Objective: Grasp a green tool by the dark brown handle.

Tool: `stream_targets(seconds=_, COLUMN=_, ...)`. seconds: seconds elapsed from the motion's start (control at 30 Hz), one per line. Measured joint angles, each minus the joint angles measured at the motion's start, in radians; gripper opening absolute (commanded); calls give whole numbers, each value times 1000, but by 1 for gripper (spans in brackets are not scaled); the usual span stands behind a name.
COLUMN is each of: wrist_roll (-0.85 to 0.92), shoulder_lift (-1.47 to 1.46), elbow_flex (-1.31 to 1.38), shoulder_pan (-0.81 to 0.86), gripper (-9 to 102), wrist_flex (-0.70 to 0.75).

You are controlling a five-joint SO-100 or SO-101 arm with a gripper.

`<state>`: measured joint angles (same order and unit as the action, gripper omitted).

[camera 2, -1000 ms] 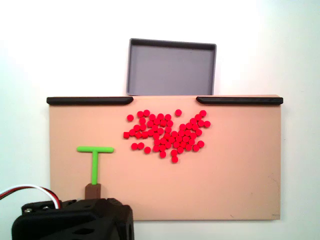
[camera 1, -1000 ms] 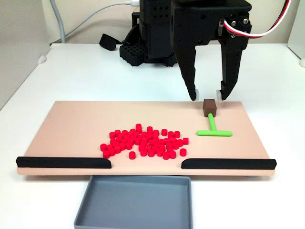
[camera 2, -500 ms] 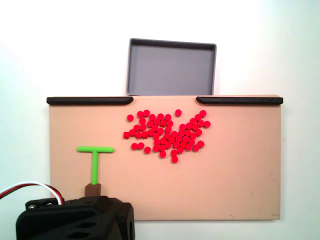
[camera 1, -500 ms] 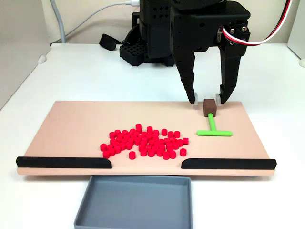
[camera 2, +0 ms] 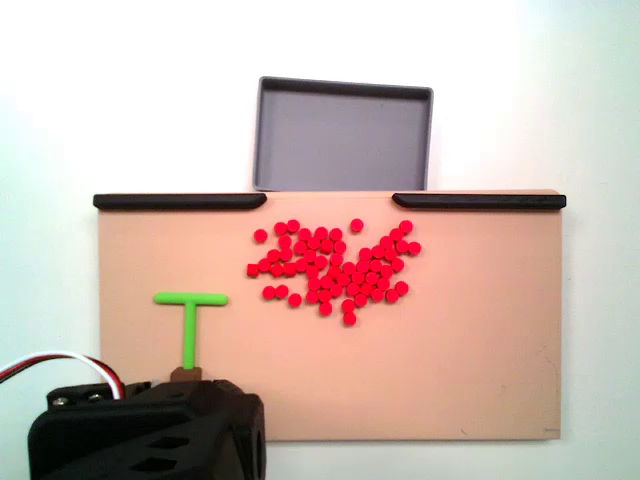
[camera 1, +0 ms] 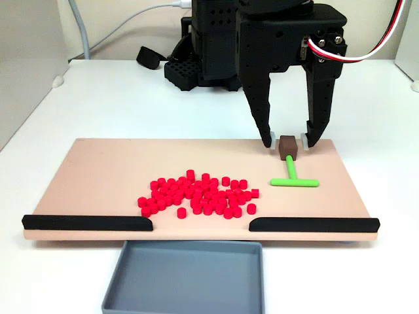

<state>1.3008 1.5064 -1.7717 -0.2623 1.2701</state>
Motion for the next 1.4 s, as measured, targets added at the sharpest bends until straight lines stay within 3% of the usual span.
stream_targets(seconds=1.4, wrist_roll=-43, shoulder_lift=0, elbow_flex=0, shoulder_pan=-11, gripper=8, wrist_flex=3)
